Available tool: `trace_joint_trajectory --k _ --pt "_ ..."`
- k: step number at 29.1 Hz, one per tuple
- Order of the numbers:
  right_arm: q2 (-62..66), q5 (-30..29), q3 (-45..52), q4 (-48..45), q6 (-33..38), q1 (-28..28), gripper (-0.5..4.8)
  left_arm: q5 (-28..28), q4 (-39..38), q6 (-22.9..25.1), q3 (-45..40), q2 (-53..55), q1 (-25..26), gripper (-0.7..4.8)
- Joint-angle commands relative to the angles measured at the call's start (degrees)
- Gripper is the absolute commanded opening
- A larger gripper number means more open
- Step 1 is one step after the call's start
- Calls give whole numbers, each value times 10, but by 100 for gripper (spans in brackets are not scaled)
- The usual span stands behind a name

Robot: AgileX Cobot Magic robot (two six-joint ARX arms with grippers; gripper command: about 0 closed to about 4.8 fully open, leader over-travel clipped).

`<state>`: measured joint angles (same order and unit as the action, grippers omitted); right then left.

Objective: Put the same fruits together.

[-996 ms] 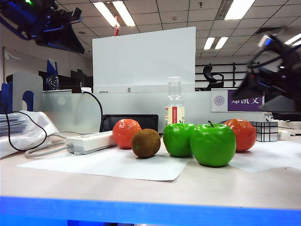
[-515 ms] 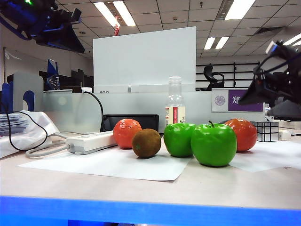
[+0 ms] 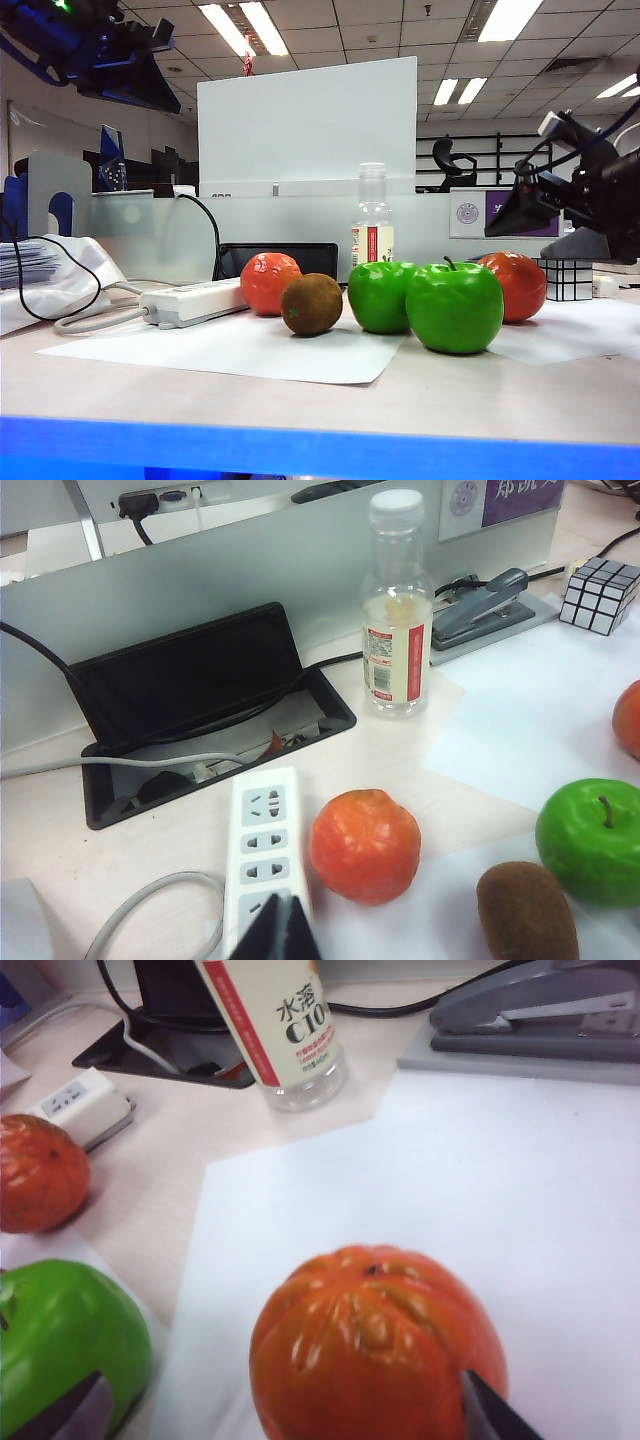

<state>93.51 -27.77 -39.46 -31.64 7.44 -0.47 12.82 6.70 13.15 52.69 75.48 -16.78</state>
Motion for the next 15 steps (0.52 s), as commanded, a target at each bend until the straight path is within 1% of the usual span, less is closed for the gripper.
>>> trace_joint_trajectory --k 1,7,15 --pt "7 -1 -2 2 -2 -7 479 0 13 1 2 -1 1 -4" --pt "35 7 -2 -7 -2 -12 479 0 17 2 2 -1 1 -4" --pt "61 10 -4 -57 1 -14 479 0 16 1 2 -1 1 -4"
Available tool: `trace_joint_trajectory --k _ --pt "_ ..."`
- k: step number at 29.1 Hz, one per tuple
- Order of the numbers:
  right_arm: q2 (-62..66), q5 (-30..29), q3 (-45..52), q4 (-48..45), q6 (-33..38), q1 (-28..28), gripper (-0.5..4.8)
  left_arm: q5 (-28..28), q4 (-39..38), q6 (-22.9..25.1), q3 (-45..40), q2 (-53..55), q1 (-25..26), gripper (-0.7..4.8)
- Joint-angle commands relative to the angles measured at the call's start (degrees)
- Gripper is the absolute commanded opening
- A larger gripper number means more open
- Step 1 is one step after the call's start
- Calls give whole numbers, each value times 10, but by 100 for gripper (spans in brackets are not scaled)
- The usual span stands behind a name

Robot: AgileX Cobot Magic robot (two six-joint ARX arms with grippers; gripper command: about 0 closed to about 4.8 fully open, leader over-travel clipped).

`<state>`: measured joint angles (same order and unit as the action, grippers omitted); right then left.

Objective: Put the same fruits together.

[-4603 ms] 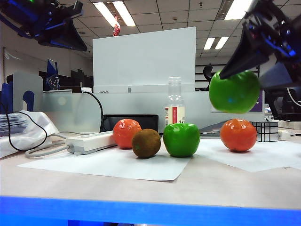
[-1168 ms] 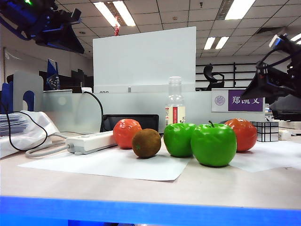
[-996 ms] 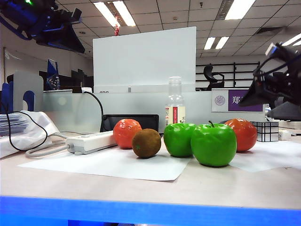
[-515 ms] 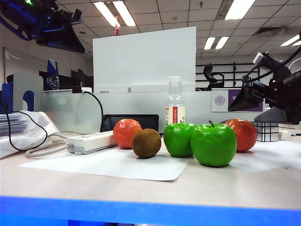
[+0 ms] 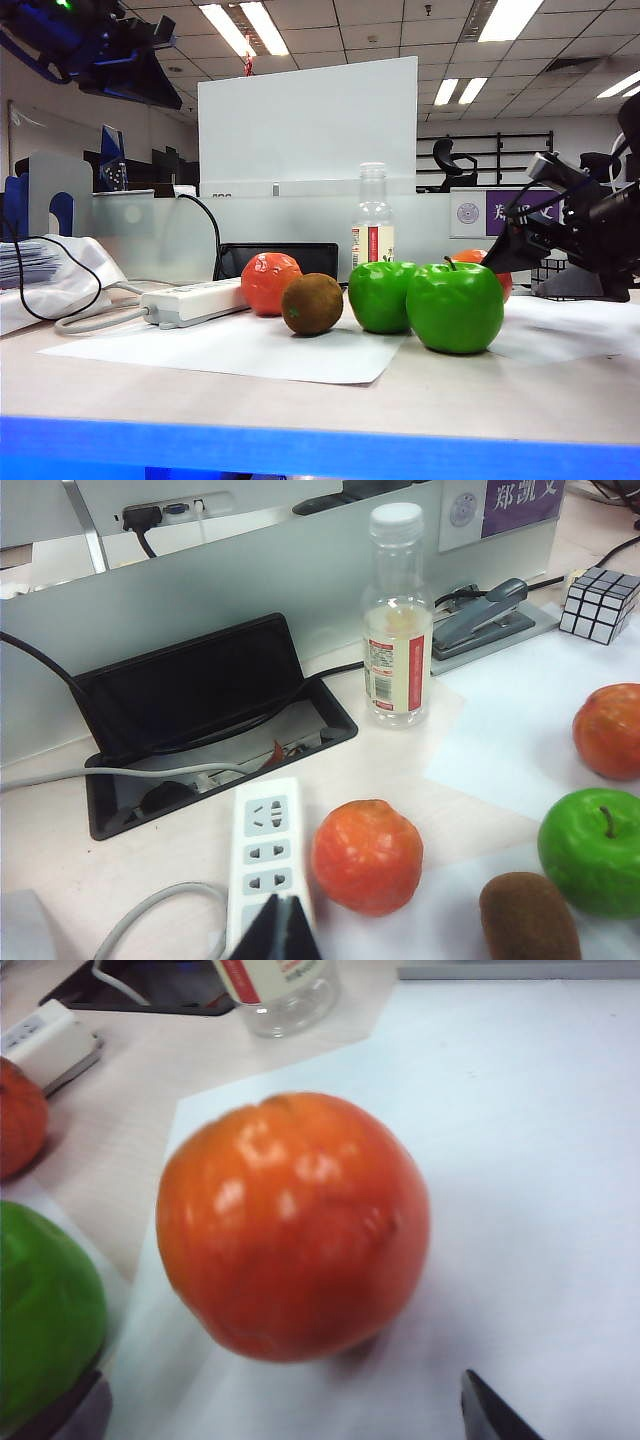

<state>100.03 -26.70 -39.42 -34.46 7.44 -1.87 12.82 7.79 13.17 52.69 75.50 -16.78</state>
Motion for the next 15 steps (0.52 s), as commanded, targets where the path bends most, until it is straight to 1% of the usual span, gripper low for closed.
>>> trace_joint_trajectory --k 1,6,12,15 --pt "-4 0 -8 -29 0 0 479 0 5 1 2 -1 1 -4" --pt "-3 -1 -40 -24 0 -7 479 0 6 1 2 -1 1 -4" --pt "20 -2 -118 30 -10 -23 479 0 9 -1 2 -1 1 -4" --pt "36 13 -151 66 -17 -33 479 0 5 -1 2 -1 1 -4"
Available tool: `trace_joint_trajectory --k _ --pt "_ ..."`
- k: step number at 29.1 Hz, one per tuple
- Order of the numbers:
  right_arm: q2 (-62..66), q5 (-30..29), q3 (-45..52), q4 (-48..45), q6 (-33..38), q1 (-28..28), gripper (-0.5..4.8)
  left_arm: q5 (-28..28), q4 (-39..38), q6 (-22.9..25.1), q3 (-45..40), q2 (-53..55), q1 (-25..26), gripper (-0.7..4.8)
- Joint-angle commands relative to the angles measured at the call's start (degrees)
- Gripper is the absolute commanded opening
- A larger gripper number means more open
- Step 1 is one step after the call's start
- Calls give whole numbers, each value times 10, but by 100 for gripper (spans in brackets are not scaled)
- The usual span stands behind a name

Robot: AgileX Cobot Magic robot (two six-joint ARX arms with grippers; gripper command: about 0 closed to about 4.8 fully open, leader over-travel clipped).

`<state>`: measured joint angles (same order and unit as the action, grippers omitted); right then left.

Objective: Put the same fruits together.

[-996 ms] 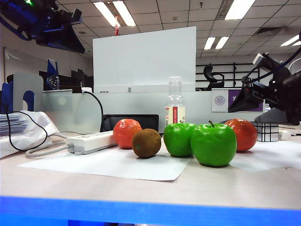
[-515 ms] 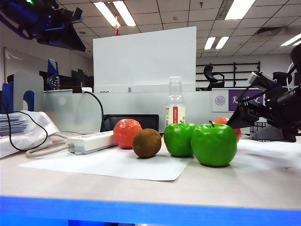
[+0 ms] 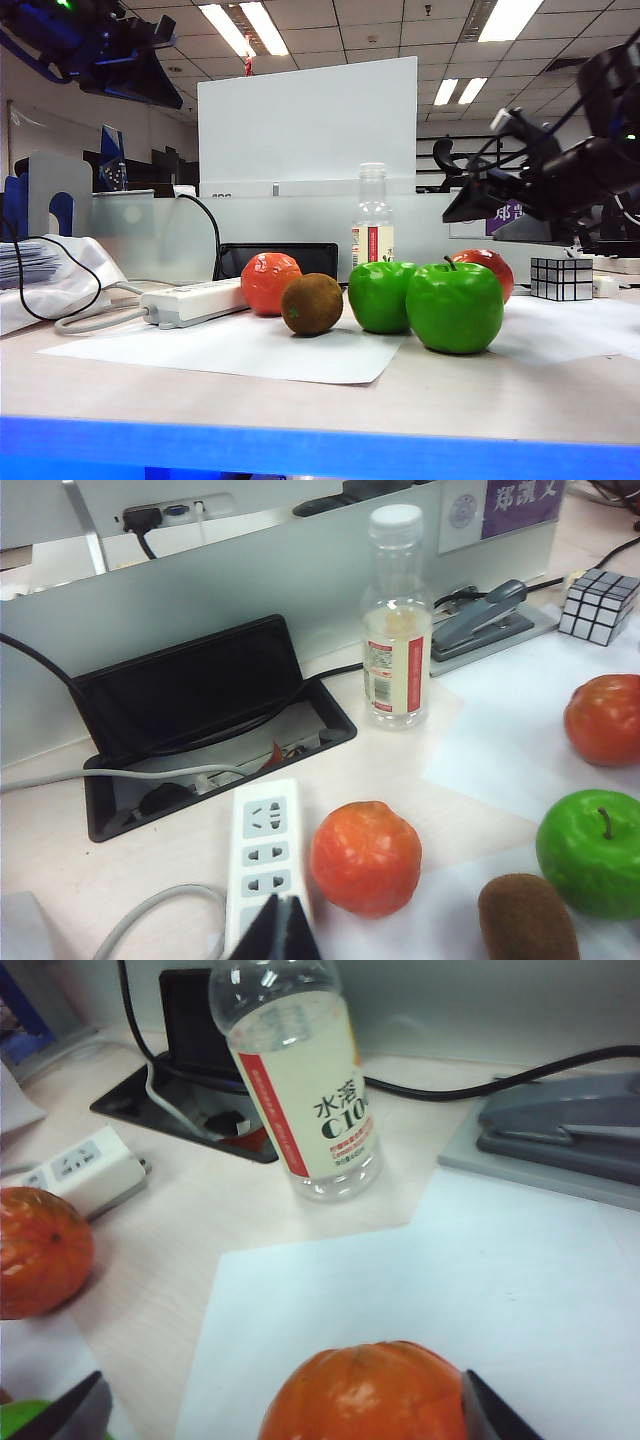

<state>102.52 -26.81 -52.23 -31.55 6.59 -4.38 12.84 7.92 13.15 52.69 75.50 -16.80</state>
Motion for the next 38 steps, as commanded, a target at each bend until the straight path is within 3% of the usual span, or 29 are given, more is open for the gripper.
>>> trace_joint_trajectory --k 1,17,38 --pt "15 24 -31 49 -9 -10 479 0 1 -1 2 -1 1 -4" --pt "40 31 -35 109 -21 -25 479 0 -1 0 2 -1 1 -4" --pt "54 35 -38 86 -21 -49 479 0 -1 0 2 -1 1 -4"
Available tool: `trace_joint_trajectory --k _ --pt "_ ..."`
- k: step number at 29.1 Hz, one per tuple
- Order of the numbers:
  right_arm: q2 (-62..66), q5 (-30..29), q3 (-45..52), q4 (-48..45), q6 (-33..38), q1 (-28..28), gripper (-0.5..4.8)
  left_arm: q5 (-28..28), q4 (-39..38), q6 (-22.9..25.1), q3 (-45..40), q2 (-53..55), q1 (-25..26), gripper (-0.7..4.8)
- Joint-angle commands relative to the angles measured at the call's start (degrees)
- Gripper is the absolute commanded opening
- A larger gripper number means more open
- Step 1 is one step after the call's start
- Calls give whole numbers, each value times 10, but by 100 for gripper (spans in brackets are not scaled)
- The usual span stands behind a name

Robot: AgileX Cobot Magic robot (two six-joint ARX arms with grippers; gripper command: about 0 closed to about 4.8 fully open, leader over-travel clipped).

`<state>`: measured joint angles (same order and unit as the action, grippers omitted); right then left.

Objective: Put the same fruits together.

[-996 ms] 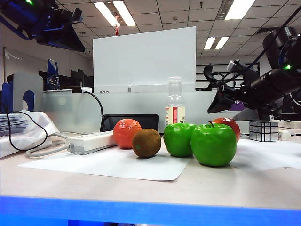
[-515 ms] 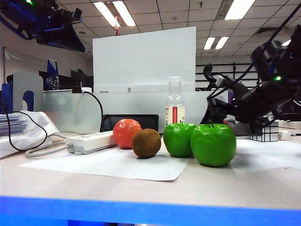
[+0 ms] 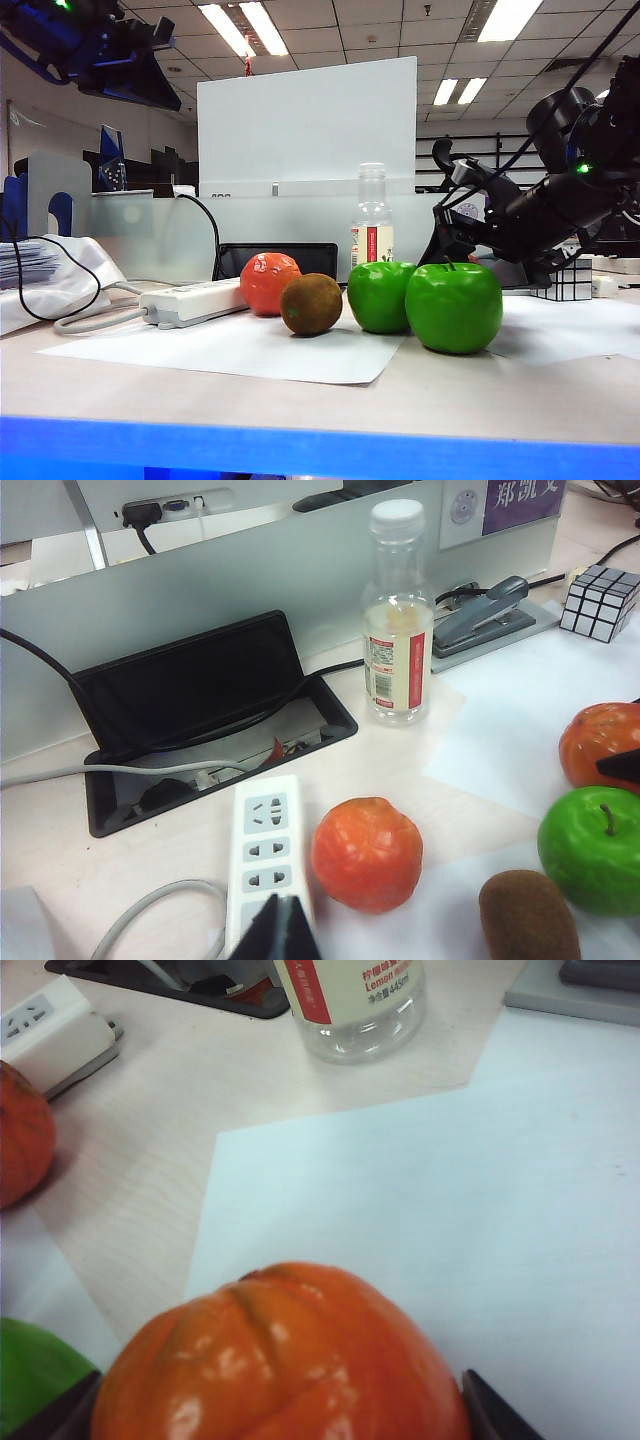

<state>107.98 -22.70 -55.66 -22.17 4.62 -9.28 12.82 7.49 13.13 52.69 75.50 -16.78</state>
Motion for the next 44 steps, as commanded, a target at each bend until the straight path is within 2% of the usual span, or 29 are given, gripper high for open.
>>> trace_joint_trajectory --k 1,4,5,6,7,8,10,12,19,24,29,36,44 --pt "-1 -8 -4 -9 -2 0 479 0 3 0 2 -1 1 -4" --pt "-1 -14 -4 -14 -2 0 269 0 3 0 2 -1 1 -4" --pt "-1 -14 -4 -16 -2 0 169 0 2 0 2 -1 1 -4" --pt "-1 -14 -4 -17 -2 0 90 0 2 0 2 -1 1 -4" --pt "-1 -14 -4 -19 -2 0 40 0 1 0 2 -1 1 -4" --pt "-2 -14 -4 -20 -2 0 26 0 0 0 2 -1 1 -4" --pt "-4 -17 -4 -21 -1 0 24 -1 -2 0 2 -1 1 -4" --pt "-11 -17 -4 -25 -1 0 0 -2 -2 0 2 -1 1 -4" --pt "-52 -20 -16 -55 21 0 -1 -2 -1 2 2 -1 1 -4" --pt "-68 -73 -54 -55 65 -9 -2 -2 -1 2 2 -1 1 -4" --pt "-70 -98 -80 -54 62 -59 -1 -1 3 2 2 -1 1 -4" --pt "-69 -64 -82 -30 41 -141 -2 -3 5 3 2 -1 1 -4" --pt "-65 -59 -82 7 15 -188 -1 -11 21 2 2 -1 1 -4"
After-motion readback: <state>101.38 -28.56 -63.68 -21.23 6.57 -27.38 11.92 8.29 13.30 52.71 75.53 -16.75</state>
